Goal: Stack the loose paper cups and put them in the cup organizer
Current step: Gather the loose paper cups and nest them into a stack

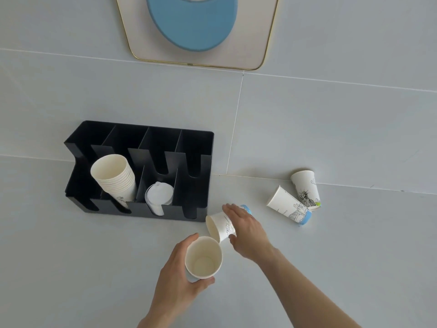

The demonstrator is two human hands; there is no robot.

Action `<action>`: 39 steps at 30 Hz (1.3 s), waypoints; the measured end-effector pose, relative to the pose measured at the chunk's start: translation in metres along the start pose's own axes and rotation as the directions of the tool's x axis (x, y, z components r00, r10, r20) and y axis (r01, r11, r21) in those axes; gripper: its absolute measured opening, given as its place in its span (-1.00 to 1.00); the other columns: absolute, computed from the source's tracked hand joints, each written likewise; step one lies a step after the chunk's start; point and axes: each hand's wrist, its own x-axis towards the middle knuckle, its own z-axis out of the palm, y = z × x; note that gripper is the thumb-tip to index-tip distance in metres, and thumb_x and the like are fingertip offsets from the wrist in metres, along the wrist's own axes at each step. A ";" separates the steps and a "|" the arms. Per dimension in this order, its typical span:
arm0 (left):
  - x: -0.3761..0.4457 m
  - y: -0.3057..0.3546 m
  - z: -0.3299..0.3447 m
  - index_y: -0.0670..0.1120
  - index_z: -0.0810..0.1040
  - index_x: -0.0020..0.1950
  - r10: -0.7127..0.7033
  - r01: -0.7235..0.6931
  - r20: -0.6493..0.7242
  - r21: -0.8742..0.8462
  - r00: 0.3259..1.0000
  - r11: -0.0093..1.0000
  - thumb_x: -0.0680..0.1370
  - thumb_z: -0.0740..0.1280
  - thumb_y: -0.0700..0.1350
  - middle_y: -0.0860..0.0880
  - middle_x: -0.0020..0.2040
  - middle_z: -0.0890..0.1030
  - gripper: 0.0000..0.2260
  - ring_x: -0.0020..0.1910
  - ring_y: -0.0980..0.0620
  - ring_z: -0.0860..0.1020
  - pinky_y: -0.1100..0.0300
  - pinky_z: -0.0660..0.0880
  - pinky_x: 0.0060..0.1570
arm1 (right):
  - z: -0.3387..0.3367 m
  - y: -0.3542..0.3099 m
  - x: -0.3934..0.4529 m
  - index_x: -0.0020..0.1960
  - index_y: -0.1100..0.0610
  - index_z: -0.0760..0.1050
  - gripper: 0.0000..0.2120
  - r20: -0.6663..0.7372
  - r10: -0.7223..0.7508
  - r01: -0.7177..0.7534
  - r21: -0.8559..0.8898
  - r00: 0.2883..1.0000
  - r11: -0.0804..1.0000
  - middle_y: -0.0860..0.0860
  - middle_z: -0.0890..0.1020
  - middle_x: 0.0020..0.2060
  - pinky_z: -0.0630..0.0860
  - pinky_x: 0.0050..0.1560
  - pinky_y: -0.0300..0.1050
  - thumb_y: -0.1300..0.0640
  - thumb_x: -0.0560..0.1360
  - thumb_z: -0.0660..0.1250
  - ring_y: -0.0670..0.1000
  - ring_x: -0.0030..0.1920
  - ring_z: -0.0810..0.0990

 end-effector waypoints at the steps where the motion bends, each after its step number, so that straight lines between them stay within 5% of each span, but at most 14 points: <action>1: 0.000 -0.001 -0.001 0.26 0.29 0.48 0.001 -0.001 -0.002 -0.003 1.000 1.000 0.21 0.64 0.18 0.37 0.39 0.42 -0.09 0.32 0.32 0.44 0.32 0.44 0.18 | 0.006 0.000 0.007 0.65 0.05 0.12 -0.15 0.026 -0.048 0.050 -0.055 0.998 0.997 -0.04 0.23 0.63 0.19 0.57 -0.06 0.27 0.49 0.48 0.05 0.62 0.19; 4: 0.000 -0.002 -0.004 0.27 0.29 0.47 -0.003 0.003 -0.012 -0.013 1.000 1.000 0.21 0.62 0.20 0.36 0.38 0.43 -0.11 0.31 0.38 0.42 0.39 0.42 0.17 | 0.024 0.000 0.017 0.66 0.09 0.05 -0.01 0.120 -0.126 0.146 -0.184 0.985 0.972 0.03 0.19 0.64 0.04 0.63 0.01 0.28 0.41 0.56 0.11 0.64 0.13; 10: 0.001 0.000 -0.006 0.39 0.22 0.42 0.015 -0.014 0.013 -0.012 1.000 1.000 0.23 0.62 0.20 0.46 0.37 0.38 -0.13 0.32 0.44 0.38 0.50 0.37 0.13 | 0.037 0.002 0.007 0.56 0.06 0.27 -0.18 0.002 -0.079 0.077 -0.229 0.997 0.970 -0.01 0.49 0.40 0.37 0.45 -0.01 0.10 0.40 0.57 0.11 0.42 0.45; 15: 0.005 -0.001 -0.003 0.40 0.22 0.45 0.024 -0.024 0.036 -0.010 0.999 1.000 0.20 0.61 0.21 0.47 0.41 0.34 -0.09 0.30 0.48 0.37 0.48 0.38 0.09 | -0.008 -0.002 -0.014 0.50 0.10 0.35 -0.13 -0.244 0.222 -0.154 0.266 0.944 0.951 0.00 0.56 0.29 0.54 0.19 -0.02 -0.06 0.31 0.64 0.08 0.25 0.57; 20: 0.012 -0.004 -0.005 0.42 0.24 0.44 0.015 -0.014 0.069 -0.026 0.997 1.000 0.17 0.63 0.17 0.43 0.40 0.40 -0.07 0.29 0.44 0.41 0.32 0.42 0.19 | -0.063 -0.015 -0.050 0.49 -0.16 0.33 -0.18 -0.230 0.184 0.038 0.714 0.956 0.699 -0.18 0.59 0.27 0.54 0.25 -0.29 -0.14 0.31 0.60 -0.06 0.29 0.60; 25: 0.018 -0.003 -0.010 0.39 0.23 0.46 0.011 -0.009 0.136 -0.013 0.991 1.000 0.19 0.63 0.14 0.38 0.32 0.49 -0.07 0.24 0.27 0.52 0.17 0.55 0.18 | -0.075 -0.031 -0.067 0.48 -0.04 0.36 -0.22 -0.271 0.095 0.153 0.760 0.958 0.632 -0.10 0.60 0.30 0.55 0.30 -0.19 0.00 0.34 0.63 0.07 0.33 0.59; 29: 0.018 0.000 -0.011 0.46 0.18 0.37 0.005 -0.004 0.146 -0.006 0.989 1.000 0.19 0.62 0.15 0.44 0.22 0.49 -0.10 0.15 0.25 0.56 0.29 0.52 -0.02 | -0.064 -0.040 -0.064 0.54 0.00 0.31 -0.19 -0.205 0.033 0.132 0.737 0.978 0.662 -0.13 0.57 0.34 0.55 0.33 -0.17 0.13 0.40 0.62 0.02 0.34 0.59; 32: 0.018 -0.001 -0.011 0.49 0.13 0.29 -0.010 0.009 0.156 0.004 0.988 1.000 0.20 0.61 0.16 0.46 0.14 0.50 -0.14 0.13 0.28 0.54 0.36 0.46 -0.05 | -0.052 -0.043 -0.059 0.48 -0.02 0.40 -0.34 -0.182 -0.014 0.137 0.687 0.983 0.713 -0.14 0.60 0.32 0.58 0.33 0.05 0.17 0.46 0.57 -0.01 0.35 0.59; 39: 0.013 -0.009 -0.007 0.19 0.48 0.35 -0.068 0.060 0.146 0.061 0.987 0.996 0.31 0.62 0.14 0.22 0.20 0.55 -0.35 0.24 0.11 0.53 0.23 0.47 0.22 | -0.030 -0.049 -0.062 0.59 -0.19 0.18 -0.17 -0.073 -0.092 0.118 0.589 0.993 0.799 -0.18 0.49 0.40 0.55 0.35 -0.10 0.00 0.47 0.56 -0.14 0.36 0.52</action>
